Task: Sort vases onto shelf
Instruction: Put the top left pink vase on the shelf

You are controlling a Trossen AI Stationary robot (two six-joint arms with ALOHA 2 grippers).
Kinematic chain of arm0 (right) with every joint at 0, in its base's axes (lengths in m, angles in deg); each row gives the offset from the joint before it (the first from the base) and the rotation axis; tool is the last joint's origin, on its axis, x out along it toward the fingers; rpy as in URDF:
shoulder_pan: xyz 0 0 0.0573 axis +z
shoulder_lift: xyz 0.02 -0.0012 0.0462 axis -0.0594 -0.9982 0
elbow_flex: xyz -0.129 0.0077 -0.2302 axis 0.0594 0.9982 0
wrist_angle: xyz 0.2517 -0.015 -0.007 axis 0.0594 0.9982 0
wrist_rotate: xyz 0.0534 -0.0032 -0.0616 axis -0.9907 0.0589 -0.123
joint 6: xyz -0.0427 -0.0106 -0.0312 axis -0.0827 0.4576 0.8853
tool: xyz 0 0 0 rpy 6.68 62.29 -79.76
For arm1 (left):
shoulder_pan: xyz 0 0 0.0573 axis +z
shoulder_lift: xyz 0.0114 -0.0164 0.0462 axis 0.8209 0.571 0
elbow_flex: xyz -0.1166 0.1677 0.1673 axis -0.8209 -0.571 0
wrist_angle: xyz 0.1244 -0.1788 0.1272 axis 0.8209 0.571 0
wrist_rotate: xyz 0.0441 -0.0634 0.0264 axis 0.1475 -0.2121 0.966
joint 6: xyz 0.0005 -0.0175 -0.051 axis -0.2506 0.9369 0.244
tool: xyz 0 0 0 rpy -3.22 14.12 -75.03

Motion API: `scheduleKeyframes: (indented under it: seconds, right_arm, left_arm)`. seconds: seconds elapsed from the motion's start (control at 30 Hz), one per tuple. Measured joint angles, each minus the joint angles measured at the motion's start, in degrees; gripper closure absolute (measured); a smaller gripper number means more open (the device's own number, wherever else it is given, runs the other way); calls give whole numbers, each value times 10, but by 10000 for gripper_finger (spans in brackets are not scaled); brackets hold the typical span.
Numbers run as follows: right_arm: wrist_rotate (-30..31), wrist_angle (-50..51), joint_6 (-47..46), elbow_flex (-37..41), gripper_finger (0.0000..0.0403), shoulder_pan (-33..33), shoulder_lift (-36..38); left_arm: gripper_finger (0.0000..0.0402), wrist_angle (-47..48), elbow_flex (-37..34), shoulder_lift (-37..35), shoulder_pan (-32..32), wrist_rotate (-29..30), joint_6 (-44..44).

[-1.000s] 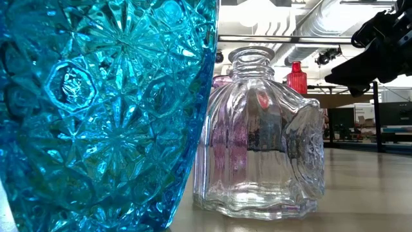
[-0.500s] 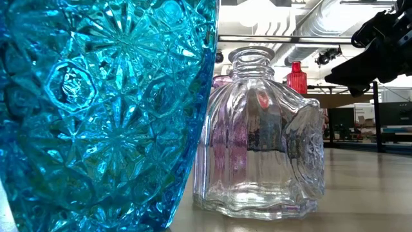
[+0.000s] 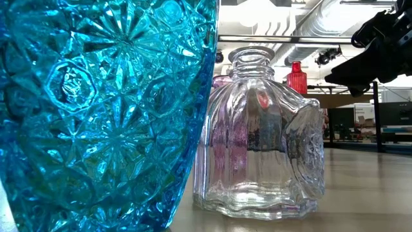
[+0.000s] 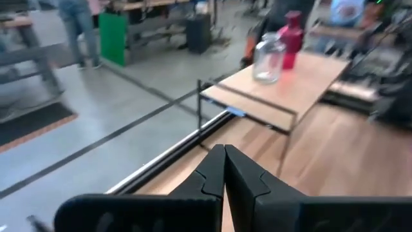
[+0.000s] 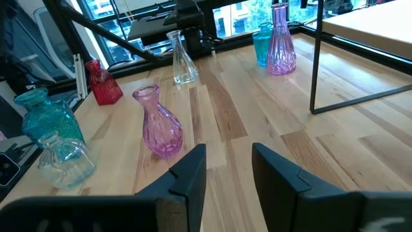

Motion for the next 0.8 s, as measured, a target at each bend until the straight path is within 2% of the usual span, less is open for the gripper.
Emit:
scheduleKeyframes:
  seconds: [0.2,0.63,0.8]
  right_arm:
    - [0,0,0,0,295,0,0]
    - [0,0,0,0,295,0,0]
    - [0,0,0,0,295,0,0]
  left_arm:
    - [401,61,90,93,63,-35,4]
    - [401,98,201,244,186,-207,5]
    - [401,154,240,301,217,-256,27]
